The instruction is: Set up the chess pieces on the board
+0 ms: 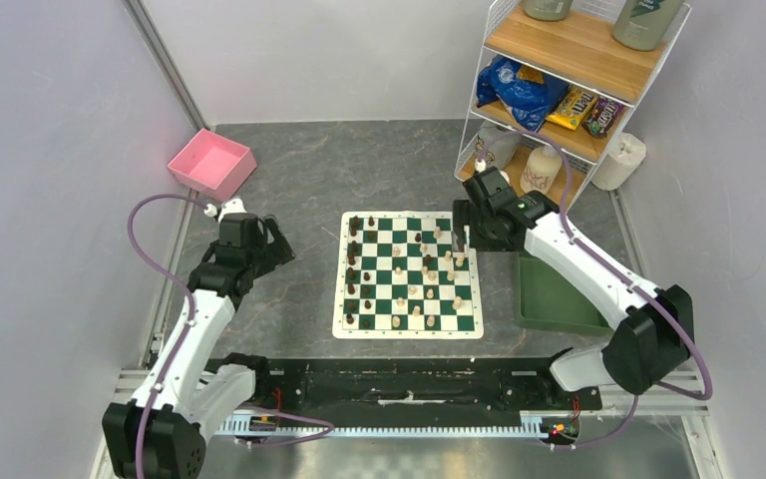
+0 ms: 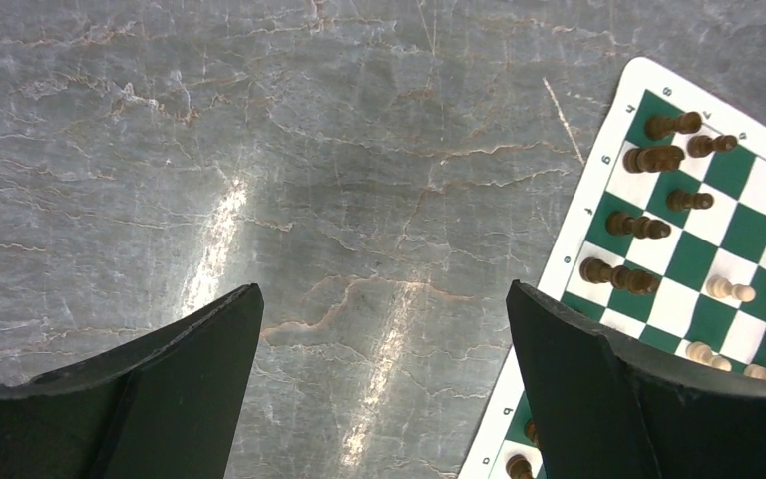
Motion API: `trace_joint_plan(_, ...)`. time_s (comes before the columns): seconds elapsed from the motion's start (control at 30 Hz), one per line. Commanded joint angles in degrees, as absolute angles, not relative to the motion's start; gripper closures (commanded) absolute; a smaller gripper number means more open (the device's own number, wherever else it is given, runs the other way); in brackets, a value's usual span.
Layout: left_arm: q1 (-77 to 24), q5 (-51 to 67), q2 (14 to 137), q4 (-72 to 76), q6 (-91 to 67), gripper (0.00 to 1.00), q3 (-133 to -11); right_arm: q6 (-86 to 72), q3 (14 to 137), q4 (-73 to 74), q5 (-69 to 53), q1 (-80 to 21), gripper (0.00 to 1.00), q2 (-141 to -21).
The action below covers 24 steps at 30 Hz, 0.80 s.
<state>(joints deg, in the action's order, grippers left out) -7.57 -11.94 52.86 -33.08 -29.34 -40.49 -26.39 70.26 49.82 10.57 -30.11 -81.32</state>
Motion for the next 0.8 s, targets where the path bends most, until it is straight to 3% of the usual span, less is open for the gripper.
trace_joint_plan(0.0, -7.6, -12.1, 50.1, -33.1, -30.6, 0.0, -41.3, -31.8, 66.1, 53.3, 19.4, -29.5, 0.1, -75.7)
trace_joint_plan(0.5, -7.6, -9.0, 50.2, -33.3, -30.9, 0.0, -41.0, -37.9, 50.6, 48.4, 13.3, -21.5, 0.1, -74.7)
trace_joint_plan(0.77, -7.6, -9.6, 51.0, -35.6, -29.6, 0.0, -43.9, -34.8, 51.3, 49.2, 15.4, -17.1, 0.09, -74.2)
